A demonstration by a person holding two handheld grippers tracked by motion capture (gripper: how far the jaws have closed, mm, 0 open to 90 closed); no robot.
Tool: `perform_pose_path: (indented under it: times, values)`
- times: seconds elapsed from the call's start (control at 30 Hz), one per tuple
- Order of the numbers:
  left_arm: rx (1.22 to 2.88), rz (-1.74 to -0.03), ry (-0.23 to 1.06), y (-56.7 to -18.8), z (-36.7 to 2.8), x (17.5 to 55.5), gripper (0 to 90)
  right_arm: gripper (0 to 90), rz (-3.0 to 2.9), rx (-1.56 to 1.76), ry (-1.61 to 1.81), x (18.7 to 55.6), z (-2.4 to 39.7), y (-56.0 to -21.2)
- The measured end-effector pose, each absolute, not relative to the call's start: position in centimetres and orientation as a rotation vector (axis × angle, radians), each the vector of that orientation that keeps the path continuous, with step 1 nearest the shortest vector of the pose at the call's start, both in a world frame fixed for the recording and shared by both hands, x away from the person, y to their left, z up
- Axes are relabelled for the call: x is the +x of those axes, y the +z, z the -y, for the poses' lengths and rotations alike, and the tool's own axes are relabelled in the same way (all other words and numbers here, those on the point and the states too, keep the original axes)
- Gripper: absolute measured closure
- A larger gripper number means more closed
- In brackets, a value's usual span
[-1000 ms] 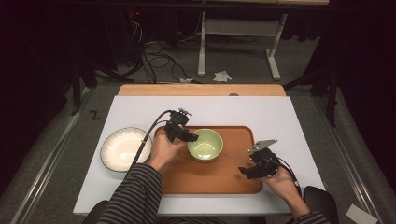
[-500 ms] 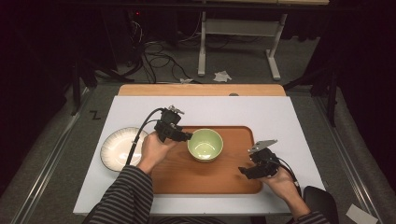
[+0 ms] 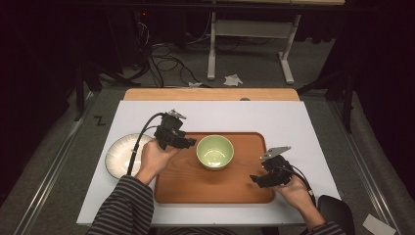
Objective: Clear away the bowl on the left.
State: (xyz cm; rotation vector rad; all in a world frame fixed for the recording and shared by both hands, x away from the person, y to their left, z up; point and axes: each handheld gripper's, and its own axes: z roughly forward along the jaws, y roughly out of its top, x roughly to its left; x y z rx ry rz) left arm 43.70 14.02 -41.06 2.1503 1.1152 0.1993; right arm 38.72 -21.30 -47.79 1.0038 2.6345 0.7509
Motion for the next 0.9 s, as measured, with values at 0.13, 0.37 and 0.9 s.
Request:
perform_pose_path:
  times: [0.13,0.37,0.9]
  values:
    - [2.144,-1.124,0.201,-40.9,-14.6,43.3,45.0,33.0,-2.635,1.005,0.751,38.7,21.3,-47.8]
    - [2.125,-1.134,0.205,-40.6,-15.7,42.7,44.5,33.0,-2.636,1.006,0.748,38.7,21.3,-47.8]
    - [2.079,-1.168,0.212,-40.5,-17.9,41.2,43.8,33.0,-2.638,1.010,0.739,38.7,21.3,-47.8]
